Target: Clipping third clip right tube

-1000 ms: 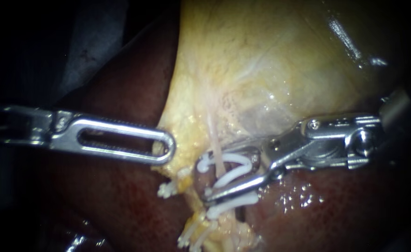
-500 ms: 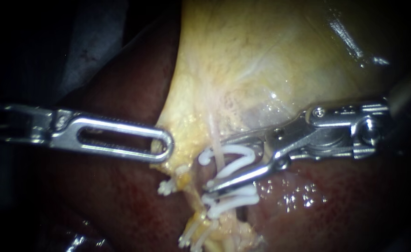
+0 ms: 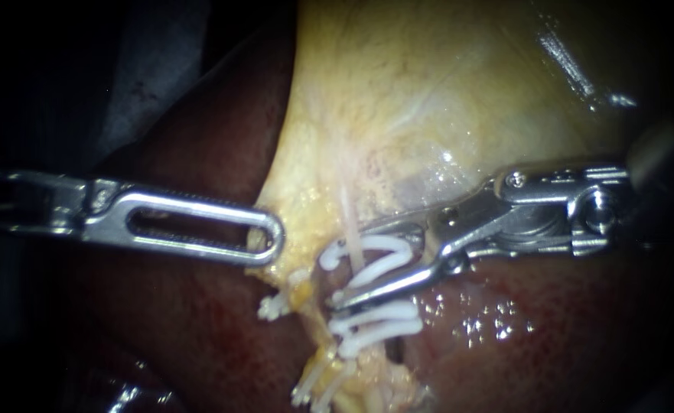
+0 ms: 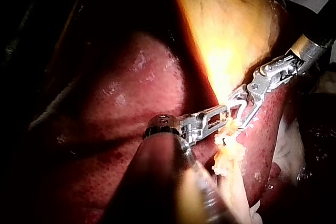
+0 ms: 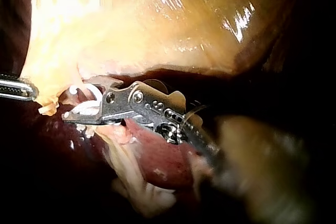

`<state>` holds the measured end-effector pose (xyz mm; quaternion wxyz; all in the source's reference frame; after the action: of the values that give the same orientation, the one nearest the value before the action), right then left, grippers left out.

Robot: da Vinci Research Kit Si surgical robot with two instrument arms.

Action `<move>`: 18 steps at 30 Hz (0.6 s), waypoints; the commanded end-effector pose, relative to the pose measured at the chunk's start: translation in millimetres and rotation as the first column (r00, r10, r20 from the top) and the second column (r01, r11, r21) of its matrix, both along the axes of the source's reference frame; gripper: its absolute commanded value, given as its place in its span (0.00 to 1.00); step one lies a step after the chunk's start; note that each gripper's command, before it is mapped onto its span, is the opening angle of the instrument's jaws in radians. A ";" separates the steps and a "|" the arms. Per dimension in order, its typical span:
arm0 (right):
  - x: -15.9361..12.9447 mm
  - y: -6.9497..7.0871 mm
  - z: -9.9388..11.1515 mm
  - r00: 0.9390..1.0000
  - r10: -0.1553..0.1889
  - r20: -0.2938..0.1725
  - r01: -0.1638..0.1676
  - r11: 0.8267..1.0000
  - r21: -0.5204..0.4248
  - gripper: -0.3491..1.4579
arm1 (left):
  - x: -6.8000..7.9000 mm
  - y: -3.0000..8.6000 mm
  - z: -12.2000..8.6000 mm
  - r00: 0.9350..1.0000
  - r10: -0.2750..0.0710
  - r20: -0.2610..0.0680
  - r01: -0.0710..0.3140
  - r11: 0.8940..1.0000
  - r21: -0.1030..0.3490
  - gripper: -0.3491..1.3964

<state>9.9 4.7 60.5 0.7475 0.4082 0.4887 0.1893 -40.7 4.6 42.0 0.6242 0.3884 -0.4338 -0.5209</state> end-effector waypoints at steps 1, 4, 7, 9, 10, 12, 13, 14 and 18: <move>0.0 0.0 0.0 1.000 0.000 0.000 0.000 1.000 0.000 0.38 | 0.0 0.0 0.0 1.000 0.000 0.000 0.000 1.000 0.000 0.00; 0.0 0.1 0.1 1.000 0.002 0.005 -0.002 1.000 0.010 0.35 | 0.0 0.0 0.0 1.000 -0.001 -0.001 0.001 1.000 0.000 0.00; -0.1 0.3 0.2 1.000 0.004 0.009 -0.005 1.000 0.021 0.28 | 0.0 0.0 0.0 1.000 -0.001 -0.001 0.001 1.000 0.000 0.00; -0.1 0.4 0.3 1.000 0.007 0.014 -0.007 0.999 0.032 0.20 | 0.0 0.0 0.0 1.000 -0.001 -0.001 0.001 1.000 0.000 0.00; -0.2 0.6 0.4 1.000 0.008 0.016 -0.008 0.999 0.038 0.17 | 0.0 0.0 0.0 1.000 -0.001 -0.001 0.001 1.000 0.000 0.00; -0.3 0.8 0.5 1.000 0.010 0.020 -0.011 0.999 0.049 0.08 | 0.0 0.0 0.1 1.000 -0.001 -0.001 0.001 1.000 0.000 0.00; -0.4 0.8 0.5 0.999 0.018 0.039 -0.021 0.996 0.091 0.00 | 0.0 0.0 0.1 1.000 -0.001 -0.001 0.001 1.000 0.000 0.00; -0.5 0.9 0.6 0.998 0.022 0.051 -0.028 0.993 0.118 0.00 | 0.1 0.0 0.1 1.000 -0.001 -0.001 0.001 1.000 -0.001 0.00; -0.5 1.3 0.7 0.998 0.023 0.053 -0.029 0.992 0.124 0.00 | 0.1 0.0 0.1 1.000 -0.001 -0.001 0.001 1.000 -0.001 0.00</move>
<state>9.4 6.1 61.3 0.7305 0.4421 0.4619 0.2398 -40.7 4.6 42.1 0.6242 0.3877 -0.4338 -0.5214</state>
